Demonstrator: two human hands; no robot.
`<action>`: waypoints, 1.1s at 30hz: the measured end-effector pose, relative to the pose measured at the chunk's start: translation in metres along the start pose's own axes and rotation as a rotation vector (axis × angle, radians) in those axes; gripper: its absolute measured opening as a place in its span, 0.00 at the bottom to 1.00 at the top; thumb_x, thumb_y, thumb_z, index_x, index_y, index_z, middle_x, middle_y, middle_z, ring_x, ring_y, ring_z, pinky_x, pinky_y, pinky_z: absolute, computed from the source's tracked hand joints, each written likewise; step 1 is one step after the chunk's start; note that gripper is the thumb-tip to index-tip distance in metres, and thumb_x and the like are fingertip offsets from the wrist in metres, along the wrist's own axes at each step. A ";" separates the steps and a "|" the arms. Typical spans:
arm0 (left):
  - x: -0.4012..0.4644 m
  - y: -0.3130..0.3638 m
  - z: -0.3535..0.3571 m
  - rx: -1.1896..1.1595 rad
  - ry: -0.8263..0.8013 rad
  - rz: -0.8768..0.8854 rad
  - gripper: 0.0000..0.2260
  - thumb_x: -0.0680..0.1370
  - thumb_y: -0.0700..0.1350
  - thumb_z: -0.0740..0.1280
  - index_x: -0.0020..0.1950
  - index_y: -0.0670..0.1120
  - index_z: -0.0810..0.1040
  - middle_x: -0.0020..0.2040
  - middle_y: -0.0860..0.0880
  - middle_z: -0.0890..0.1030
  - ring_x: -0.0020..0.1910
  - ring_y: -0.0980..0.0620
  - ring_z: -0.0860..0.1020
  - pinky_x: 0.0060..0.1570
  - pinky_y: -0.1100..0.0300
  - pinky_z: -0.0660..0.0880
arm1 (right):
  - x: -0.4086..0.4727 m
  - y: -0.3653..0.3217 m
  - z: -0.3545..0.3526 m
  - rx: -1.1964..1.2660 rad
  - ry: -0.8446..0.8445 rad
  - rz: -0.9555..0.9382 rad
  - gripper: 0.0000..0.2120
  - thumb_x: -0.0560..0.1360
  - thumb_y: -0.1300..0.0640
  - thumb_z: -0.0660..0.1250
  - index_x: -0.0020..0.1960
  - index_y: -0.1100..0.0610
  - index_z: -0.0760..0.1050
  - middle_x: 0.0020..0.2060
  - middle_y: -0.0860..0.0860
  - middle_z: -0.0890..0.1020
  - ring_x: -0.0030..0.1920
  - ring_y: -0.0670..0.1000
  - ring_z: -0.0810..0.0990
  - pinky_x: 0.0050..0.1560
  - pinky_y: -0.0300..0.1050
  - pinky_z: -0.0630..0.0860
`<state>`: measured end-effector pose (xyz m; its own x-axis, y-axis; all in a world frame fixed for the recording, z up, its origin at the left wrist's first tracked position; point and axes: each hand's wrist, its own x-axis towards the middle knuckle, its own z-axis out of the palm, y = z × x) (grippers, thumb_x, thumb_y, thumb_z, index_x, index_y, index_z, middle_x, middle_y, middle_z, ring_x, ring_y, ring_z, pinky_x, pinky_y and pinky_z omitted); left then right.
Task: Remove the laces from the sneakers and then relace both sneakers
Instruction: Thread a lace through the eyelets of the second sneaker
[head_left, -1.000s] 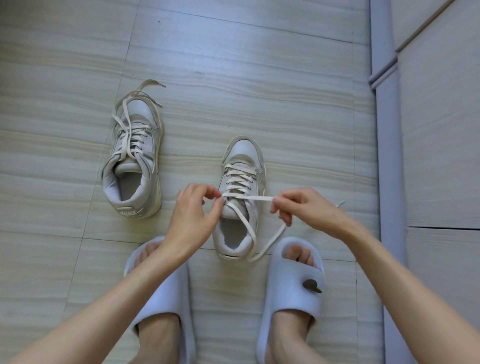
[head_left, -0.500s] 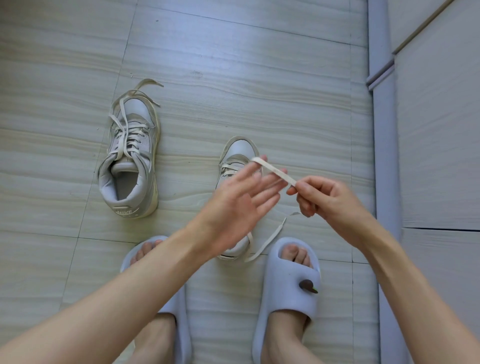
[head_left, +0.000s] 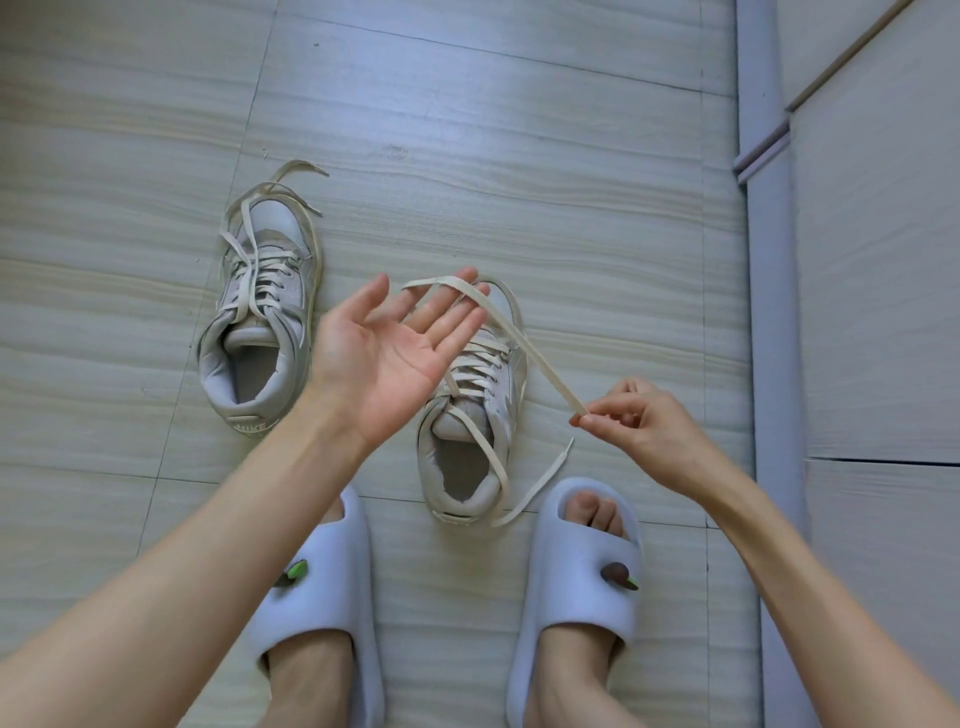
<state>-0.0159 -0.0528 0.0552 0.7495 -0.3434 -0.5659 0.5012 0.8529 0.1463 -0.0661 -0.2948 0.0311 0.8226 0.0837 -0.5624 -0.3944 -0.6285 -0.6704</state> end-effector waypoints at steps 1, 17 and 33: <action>0.001 0.001 0.000 0.071 0.041 0.003 0.16 0.80 0.45 0.56 0.64 0.37 0.68 0.59 0.36 0.79 0.60 0.37 0.77 0.62 0.46 0.71 | 0.001 0.002 0.001 -0.015 -0.004 0.019 0.04 0.73 0.56 0.70 0.42 0.48 0.82 0.37 0.49 0.74 0.38 0.48 0.70 0.43 0.39 0.68; 0.010 -0.052 -0.034 2.155 0.382 0.100 0.18 0.72 0.62 0.66 0.38 0.48 0.82 0.39 0.49 0.83 0.45 0.46 0.79 0.43 0.55 0.74 | 0.020 -0.013 0.037 0.445 0.058 0.101 0.15 0.73 0.62 0.69 0.33 0.56 0.66 0.22 0.49 0.74 0.23 0.45 0.68 0.26 0.34 0.65; 0.018 -0.050 -0.038 2.025 0.420 0.008 0.07 0.73 0.53 0.69 0.48 0.53 0.82 0.46 0.51 0.83 0.50 0.47 0.79 0.47 0.57 0.74 | 0.031 -0.019 0.048 0.327 -0.013 0.187 0.07 0.74 0.63 0.68 0.38 0.56 0.77 0.29 0.50 0.82 0.28 0.45 0.80 0.29 0.33 0.70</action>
<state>-0.0435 -0.0870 0.0067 0.7781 -0.0013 -0.6281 0.3815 -0.7934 0.4743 -0.0530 -0.2437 0.0032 0.7194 0.0024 -0.6946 -0.6491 -0.3537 -0.6735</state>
